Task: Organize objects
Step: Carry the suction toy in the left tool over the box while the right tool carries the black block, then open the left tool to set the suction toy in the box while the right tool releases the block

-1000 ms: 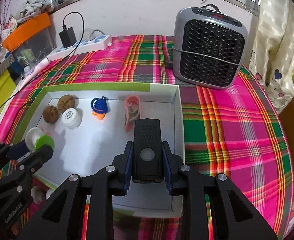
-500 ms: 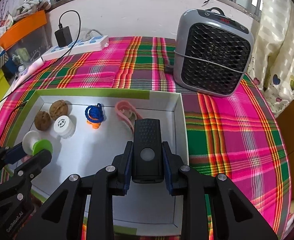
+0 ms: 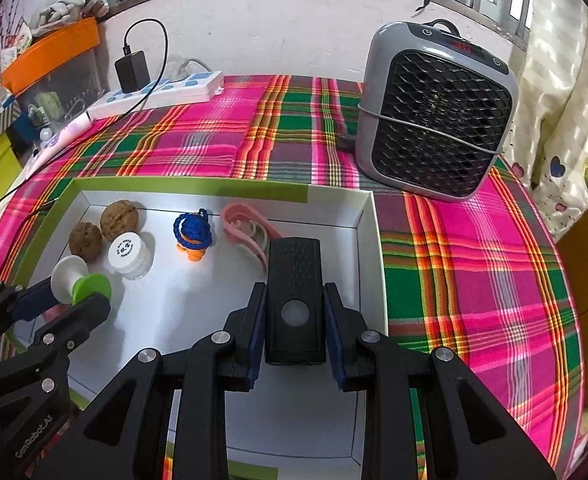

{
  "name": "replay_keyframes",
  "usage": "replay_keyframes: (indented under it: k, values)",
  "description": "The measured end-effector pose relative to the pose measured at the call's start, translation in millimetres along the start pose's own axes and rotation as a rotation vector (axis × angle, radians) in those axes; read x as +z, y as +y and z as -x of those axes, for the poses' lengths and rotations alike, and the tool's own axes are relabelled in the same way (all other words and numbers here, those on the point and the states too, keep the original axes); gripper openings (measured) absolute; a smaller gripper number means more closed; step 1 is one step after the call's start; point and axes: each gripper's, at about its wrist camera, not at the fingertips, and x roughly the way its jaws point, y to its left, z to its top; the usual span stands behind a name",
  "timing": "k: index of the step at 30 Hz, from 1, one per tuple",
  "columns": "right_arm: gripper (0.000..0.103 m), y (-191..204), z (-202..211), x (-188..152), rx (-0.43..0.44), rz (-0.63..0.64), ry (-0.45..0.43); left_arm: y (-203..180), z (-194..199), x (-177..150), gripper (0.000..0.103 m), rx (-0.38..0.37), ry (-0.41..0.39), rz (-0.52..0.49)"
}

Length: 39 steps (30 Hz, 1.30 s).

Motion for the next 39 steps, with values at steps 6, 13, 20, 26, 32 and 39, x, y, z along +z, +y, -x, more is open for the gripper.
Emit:
replay_keyframes:
  k: [6,13,20,26,32,39]
  values:
    - [0.028,-1.1,0.8,-1.2,0.005,0.001,-0.005,-1.0,-0.8,-0.4,0.032,0.007,0.0,-0.006]
    - [0.028,-1.2,2.8,-1.0,0.005,0.0,-0.016,-1.3,-1.4,-0.5,0.033,0.013,0.0,-0.011]
    - [0.037,-0.6,8.3,-3.1,0.018,-0.006,-0.032,-0.3,2.9,-0.6,0.038,0.025,-0.008,-0.008]
    - [0.041,0.9,13.6,-5.9,0.018,-0.004,-0.042,-0.2,9.8,-1.9,0.038,0.023,-0.02,-0.002]
    - [0.041,0.4,22.0,-10.2,0.023,-0.016,-0.058,-0.8,18.5,-5.0,0.038,0.025,-0.031,0.005]
    - [0.041,-1.7,31.1,-18.8,0.038,-0.037,-0.075,-3.5,32.3,-9.9,0.039,0.033,-0.056,0.002]
